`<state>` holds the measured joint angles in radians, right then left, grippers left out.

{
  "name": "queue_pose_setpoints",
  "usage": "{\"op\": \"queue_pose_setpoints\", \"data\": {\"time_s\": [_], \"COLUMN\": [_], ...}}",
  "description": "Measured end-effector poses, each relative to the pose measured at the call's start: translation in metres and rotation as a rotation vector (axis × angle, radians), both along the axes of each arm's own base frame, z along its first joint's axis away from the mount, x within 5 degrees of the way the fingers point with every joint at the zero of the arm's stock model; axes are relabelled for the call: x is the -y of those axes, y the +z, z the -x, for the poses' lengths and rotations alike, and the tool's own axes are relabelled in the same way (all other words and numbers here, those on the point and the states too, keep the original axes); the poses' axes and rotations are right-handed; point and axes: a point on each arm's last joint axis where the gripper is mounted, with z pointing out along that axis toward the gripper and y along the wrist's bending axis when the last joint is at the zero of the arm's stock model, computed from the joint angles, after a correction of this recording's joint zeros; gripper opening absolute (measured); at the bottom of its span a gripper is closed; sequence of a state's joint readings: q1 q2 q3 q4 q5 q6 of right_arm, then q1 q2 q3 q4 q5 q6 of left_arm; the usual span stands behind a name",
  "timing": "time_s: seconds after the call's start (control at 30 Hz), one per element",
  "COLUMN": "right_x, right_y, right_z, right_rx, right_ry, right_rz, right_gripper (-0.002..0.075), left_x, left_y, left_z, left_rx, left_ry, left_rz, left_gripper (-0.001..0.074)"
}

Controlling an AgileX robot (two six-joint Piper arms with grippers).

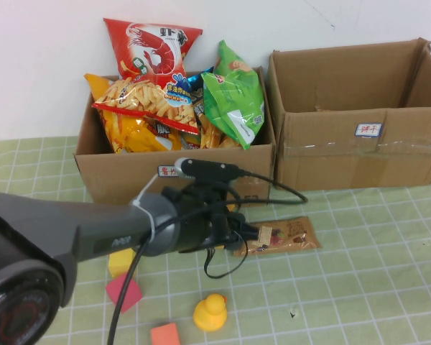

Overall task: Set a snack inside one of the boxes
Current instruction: Pick up the biscuit

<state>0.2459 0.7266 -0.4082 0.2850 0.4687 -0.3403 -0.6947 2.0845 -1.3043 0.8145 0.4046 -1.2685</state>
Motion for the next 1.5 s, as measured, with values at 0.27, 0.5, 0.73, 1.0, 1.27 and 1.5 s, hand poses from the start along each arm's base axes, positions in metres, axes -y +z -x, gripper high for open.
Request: {"op": "queue_pose_setpoints", "data": {"time_s": [0.27,0.5,0.73,1.0,1.27,1.5], "right_x": [0.000,0.000,0.000,0.000,0.000,0.000], "right_y": [0.000,0.000,0.000,0.000,0.000,0.000], "right_z": [0.000,0.000,0.000,0.000,0.000,0.000], "right_rx": [0.000,0.000,-0.002,-0.003,-0.004,-0.004], "right_ry": [0.000,0.000,-0.004,-0.006,-0.006,-0.006], "right_rz": [0.000,0.000,-0.004,-0.009,-0.011,-0.011], "right_gripper": [-0.0002,-0.0002,-0.0002,-0.0002,-0.0002,-0.0002], "left_x": [0.004,0.003,0.001,0.004,0.004,0.002], "left_y": [0.009,-0.007,-0.010,-0.009,-0.008,0.026], "left_z": [-0.009,-0.012,-0.015,-0.015,-0.015,-0.008], "left_rx": [0.046,0.036,0.042,0.051,0.054,0.079], "left_ry": [-0.019,0.000,-0.005,-0.031,-0.031,-0.033], "left_rz": [0.059,0.040,0.032,0.047,0.050,0.047], "left_gripper": [0.0460,0.0475,0.0553,0.0406,0.0393,0.0393]}}
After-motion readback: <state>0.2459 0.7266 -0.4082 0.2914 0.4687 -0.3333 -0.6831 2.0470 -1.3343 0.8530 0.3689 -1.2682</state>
